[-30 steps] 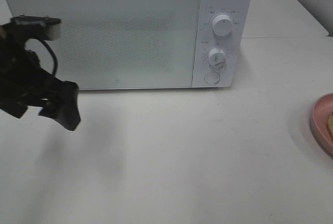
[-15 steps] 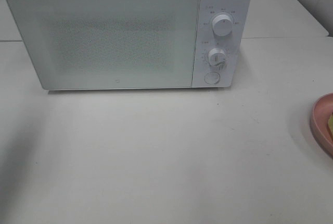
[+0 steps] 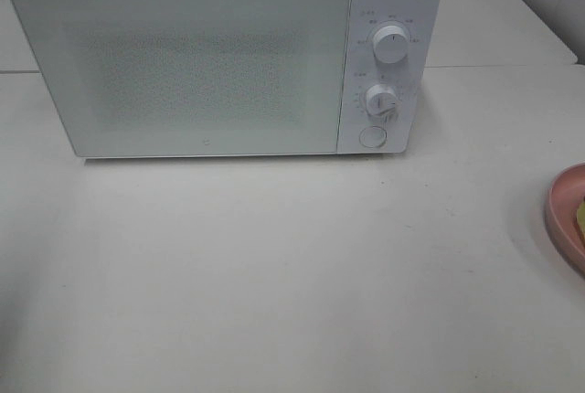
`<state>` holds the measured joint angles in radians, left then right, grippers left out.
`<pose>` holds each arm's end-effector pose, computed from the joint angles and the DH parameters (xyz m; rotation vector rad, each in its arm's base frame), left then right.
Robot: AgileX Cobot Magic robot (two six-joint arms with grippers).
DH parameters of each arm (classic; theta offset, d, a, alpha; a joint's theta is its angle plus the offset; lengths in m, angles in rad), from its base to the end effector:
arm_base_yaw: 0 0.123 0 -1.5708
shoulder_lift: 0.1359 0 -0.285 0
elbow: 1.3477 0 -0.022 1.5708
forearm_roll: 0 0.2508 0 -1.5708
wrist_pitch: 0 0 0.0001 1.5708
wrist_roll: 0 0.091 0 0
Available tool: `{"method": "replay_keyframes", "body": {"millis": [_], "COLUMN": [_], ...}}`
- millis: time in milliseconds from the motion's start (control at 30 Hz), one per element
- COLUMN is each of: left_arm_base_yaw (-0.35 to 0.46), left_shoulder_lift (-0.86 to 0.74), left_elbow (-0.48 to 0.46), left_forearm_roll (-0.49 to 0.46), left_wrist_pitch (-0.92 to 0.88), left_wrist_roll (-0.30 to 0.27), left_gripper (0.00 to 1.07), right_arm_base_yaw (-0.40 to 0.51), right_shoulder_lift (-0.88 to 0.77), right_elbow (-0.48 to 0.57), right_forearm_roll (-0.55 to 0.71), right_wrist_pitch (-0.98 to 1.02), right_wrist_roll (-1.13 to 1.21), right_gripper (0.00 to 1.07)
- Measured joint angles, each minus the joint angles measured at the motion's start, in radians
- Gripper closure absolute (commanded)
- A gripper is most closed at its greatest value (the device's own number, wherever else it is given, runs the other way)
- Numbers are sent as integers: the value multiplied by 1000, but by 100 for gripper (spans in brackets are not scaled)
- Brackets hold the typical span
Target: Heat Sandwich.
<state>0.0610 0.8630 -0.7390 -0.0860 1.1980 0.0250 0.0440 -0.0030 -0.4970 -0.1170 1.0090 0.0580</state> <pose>0.1273 0.0005 0.2898 -0.0753 2.7998 -0.0992 -0.0028 -0.0091 0.2811 0.0157 1.9880 -0.0729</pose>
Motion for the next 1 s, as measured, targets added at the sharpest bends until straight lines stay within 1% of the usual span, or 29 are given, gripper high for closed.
{"method": "replay_keyframes", "body": {"millis": [67, 100, 133, 200, 233, 300, 367, 400, 433, 467, 533, 667, 700, 733, 800, 867, 1000], "left_arm_base_yaw": [0, 0, 0, 0, 0, 0, 0, 0, 0, 0, 0, 0, 0, 0, 0, 0, 0], "left_shoulder_lift": [-27, -62, -132, -198, -198, -299, -361, -361, -422, -450, -472, -596, -596, -642, -683, -704, -798], "left_elbow": [15, 29, 50, 67, 67, 91, 108, 108, 127, 138, 148, 179, 179, 190, 204, 208, 222], "left_forearm_roll": [1, 5, 15, 19, 19, 26, 33, 33, 37, 38, 38, 39, 39, 40, 40, 40, 39], "left_wrist_pitch": [0, 0, -2, -3, -3, -3, -2, -2, -2, -2, -2, -29, -29, -68, -106, -112, -117], "left_wrist_roll": [0, 0, 0, 0, 0, 1, 1, 1, 1, 1, 1, 1, 1, 1, 1, 2, 3], "left_gripper": [8, 8, 8, 8, 8, 8, 8, 8, 8, 8, 8, 8, 8, 8, 8, 8, 8], "right_arm_base_yaw": [0, 0, 0, 0, 0, 0, 0, 0, 0, 0, 0, 0, 0, 0, 0, 0, 0], "right_shoulder_lift": [0, 0, 0, 0, 0, 0, 0, 0, 0, 0, 0, 0, 0, 0, 0, 0, 0], "right_elbow": [0, 0, 0, 0, 0, 0, 0, 0, 0, 0, 0, 0, 0, 0, 0, 0, 0], "right_forearm_roll": [0, 0, 0, 0, 0, 0, 0, 0, 0, 0, 0, 0, 0, 0, 0, 0, 0], "right_wrist_pitch": [0, 0, 0, 0, 0, 0, 0, 0, 0, 0, 0, 0, 0, 0, 0, 0, 0], "right_wrist_roll": [0, 0, 0, 0, 0, 0, 0, 0, 0, 0, 0, 0, 0, 0, 0, 0, 0], "right_gripper": [32, 32, 32, 32, 32, 32, 32, 32, 32, 32, 32, 32, 32, 32, 32, 32, 32]}}
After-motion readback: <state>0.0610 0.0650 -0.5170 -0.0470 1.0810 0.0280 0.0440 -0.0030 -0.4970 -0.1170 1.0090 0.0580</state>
